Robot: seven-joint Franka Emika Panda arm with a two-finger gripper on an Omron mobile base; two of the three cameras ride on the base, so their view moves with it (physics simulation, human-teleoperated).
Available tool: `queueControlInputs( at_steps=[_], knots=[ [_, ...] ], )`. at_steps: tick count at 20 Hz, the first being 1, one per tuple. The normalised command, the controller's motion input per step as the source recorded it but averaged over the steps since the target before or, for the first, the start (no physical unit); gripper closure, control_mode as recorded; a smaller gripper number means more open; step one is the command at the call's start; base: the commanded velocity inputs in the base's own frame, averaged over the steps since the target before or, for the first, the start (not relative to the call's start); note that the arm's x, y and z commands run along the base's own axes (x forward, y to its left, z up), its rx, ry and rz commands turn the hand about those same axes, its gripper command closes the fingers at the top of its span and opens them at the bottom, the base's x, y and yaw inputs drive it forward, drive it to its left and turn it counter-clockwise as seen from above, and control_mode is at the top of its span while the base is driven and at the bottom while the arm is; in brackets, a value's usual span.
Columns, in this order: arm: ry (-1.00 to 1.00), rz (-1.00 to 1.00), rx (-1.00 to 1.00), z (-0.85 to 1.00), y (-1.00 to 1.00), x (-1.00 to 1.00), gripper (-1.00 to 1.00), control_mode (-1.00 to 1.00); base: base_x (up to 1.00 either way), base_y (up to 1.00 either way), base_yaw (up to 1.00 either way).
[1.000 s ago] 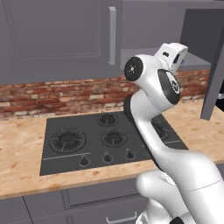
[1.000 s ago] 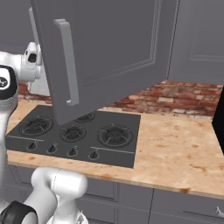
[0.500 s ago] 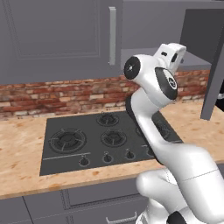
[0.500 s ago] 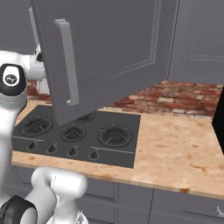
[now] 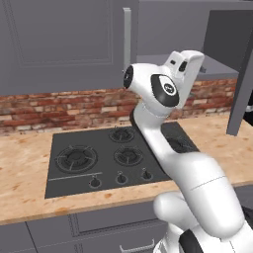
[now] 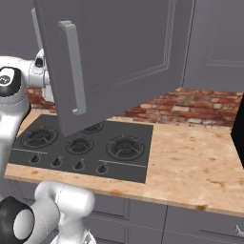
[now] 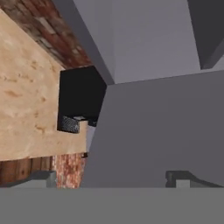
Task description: Open the cabinet. Pick the spray and place it next to the sink. Then close the cabinet.
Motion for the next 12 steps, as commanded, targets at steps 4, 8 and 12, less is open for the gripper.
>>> queueControlInputs(
  at_steps=[4,8,12],
  knots=[
    [0.0,-0.23,-0.05,0.0,0.01,0.0,-1.0,-1.0,0.0,0.0,0.0],
    [0.0,-0.23,-0.03,0.0,0.0,0.0,-1.0,-1.0,0.0,0.0,0.0],
    [0.03,-0.24,0.0,0.0,0.0,-0.19,-1.0,-1.0,0.0,0.0,0.0]
  ],
)
